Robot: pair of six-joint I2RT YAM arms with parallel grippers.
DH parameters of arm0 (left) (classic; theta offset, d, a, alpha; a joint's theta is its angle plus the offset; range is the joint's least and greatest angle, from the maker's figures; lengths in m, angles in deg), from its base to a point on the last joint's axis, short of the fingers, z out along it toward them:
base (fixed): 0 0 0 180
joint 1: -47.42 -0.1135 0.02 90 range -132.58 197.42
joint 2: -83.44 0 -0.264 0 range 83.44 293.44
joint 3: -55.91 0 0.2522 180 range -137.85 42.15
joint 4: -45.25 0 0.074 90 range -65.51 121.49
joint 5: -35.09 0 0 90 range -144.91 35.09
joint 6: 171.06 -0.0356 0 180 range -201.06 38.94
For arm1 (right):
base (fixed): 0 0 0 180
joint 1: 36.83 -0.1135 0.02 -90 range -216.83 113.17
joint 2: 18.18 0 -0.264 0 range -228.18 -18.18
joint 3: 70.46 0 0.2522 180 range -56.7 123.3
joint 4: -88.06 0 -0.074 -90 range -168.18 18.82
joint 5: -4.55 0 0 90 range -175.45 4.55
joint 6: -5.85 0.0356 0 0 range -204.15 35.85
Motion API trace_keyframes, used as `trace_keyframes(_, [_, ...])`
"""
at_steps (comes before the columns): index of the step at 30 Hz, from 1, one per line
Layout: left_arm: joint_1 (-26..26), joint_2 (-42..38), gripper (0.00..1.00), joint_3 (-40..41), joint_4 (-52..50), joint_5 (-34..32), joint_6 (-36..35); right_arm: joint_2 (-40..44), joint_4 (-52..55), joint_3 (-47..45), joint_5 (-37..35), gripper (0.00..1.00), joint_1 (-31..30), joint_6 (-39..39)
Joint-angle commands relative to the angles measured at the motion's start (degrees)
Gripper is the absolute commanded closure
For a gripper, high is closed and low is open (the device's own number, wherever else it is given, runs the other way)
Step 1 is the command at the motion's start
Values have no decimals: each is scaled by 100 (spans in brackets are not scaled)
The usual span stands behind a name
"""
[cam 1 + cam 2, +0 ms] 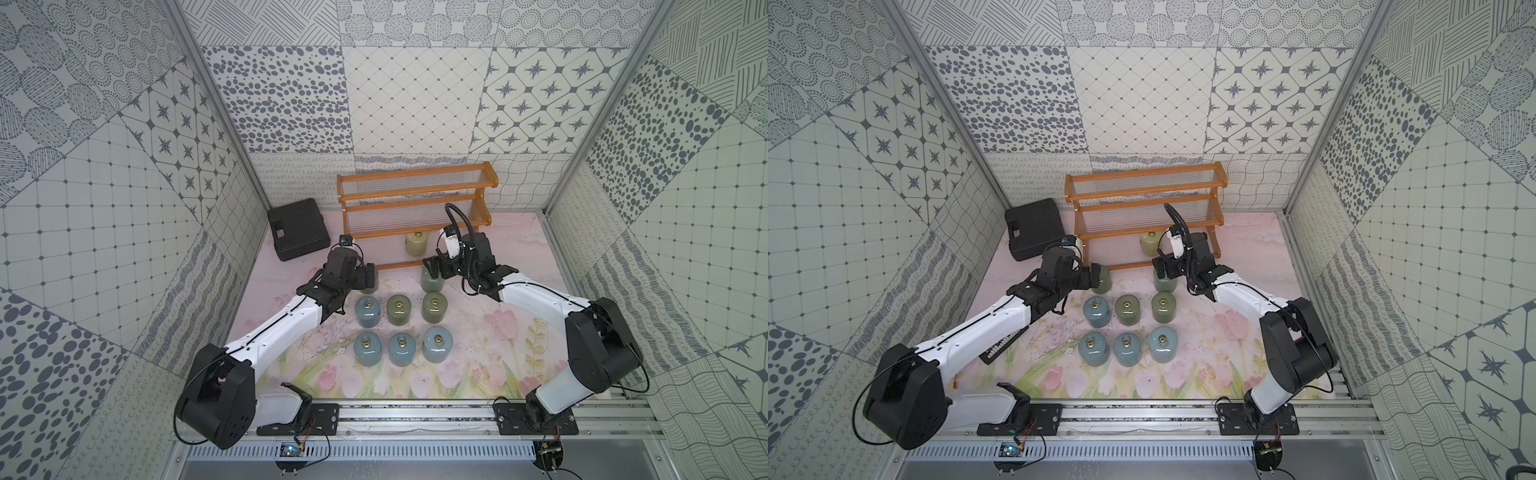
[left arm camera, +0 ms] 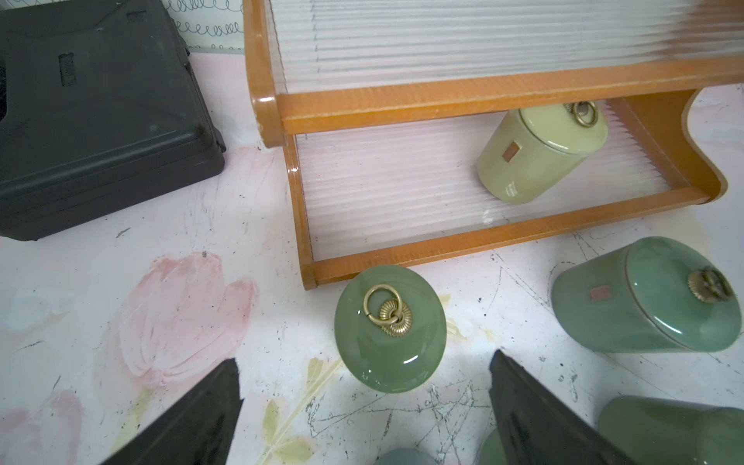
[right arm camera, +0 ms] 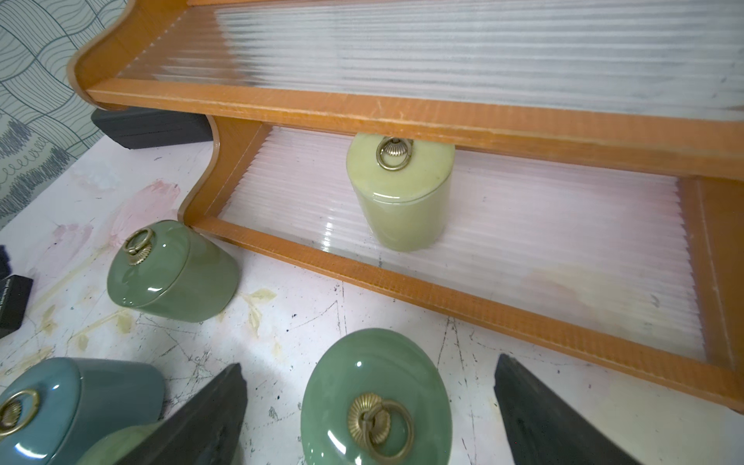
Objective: Remove the tea canisters from the shelf
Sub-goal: Place the tea canister at the center of the board, then pick up the tea canister from the shelf.
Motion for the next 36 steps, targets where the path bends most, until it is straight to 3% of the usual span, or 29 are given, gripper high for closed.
trace_keyframes(1, [-27,-208,0,220,258,-73,-203,-270,-424,348,-212,0,-49,73])
trace_keyframes(15, [-31,-577,0,772,635,-184,-230,-1631,-437,1625,-410,0,-77,91])
trace_keyframes(36, [-37,-633,0,986,689,-102,-190,-2511,-943,2110,-818,0,-211,-56])
